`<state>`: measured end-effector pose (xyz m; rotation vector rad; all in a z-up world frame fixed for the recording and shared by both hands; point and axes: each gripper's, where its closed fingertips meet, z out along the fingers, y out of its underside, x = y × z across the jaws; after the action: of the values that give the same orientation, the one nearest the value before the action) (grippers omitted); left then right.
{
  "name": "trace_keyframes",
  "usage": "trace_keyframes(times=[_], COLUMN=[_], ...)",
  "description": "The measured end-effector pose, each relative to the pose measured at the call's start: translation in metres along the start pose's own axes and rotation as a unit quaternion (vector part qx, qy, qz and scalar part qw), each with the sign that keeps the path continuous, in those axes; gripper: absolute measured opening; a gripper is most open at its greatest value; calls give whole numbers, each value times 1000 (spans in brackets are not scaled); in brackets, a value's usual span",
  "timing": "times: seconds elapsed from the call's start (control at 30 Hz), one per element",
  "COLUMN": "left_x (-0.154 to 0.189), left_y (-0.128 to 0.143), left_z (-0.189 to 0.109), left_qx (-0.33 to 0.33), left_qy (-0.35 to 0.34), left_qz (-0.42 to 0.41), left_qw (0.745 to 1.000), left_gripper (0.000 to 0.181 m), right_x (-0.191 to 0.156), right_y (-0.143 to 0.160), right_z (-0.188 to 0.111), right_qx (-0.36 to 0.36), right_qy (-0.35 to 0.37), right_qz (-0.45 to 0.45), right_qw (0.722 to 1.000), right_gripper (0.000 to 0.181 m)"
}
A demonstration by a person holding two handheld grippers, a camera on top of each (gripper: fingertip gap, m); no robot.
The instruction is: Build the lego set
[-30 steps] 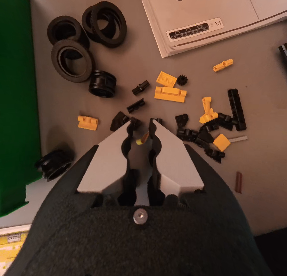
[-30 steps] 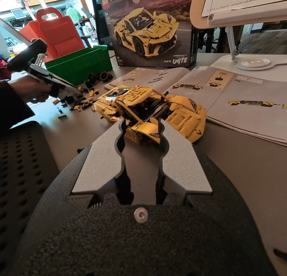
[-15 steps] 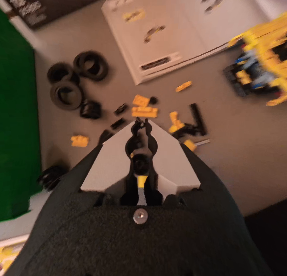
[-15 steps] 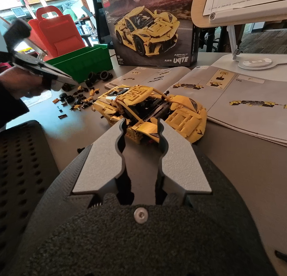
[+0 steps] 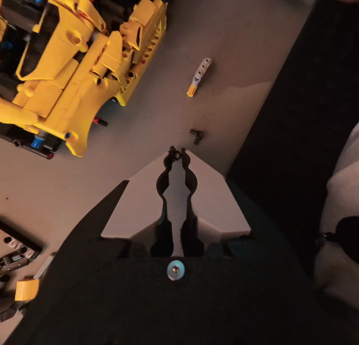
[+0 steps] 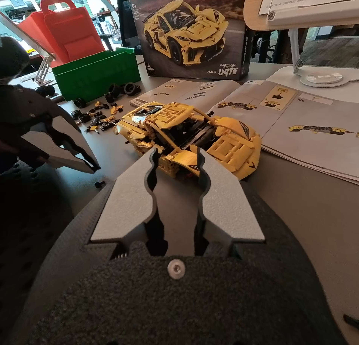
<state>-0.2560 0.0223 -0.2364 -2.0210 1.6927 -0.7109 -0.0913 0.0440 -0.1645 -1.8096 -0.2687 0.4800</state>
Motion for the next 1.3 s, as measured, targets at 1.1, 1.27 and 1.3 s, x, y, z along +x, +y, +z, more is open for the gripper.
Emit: trace_keyframes(times=[1.1, 1.27, 1.3], left_x=[-188, -182, -182], left_y=[-32, -32, -32], left_z=[-123, -119, -119], left_qx=[237, 224, 223], left_qy=[-162, -167, -167], left_qz=[-184, -180, -180], left_qw=[940, 943, 943], left_gripper=[28, 28, 28], right_x=[128, 122, 123], right_y=[80, 85, 85], right_z=[-197, -164, -161], right_qx=[-240, -258, -257], right_qy=[221, 173, 161], right_qz=[14, -23, -17], right_qw=[945, 950, 953], right_gripper=[29, 24, 23])
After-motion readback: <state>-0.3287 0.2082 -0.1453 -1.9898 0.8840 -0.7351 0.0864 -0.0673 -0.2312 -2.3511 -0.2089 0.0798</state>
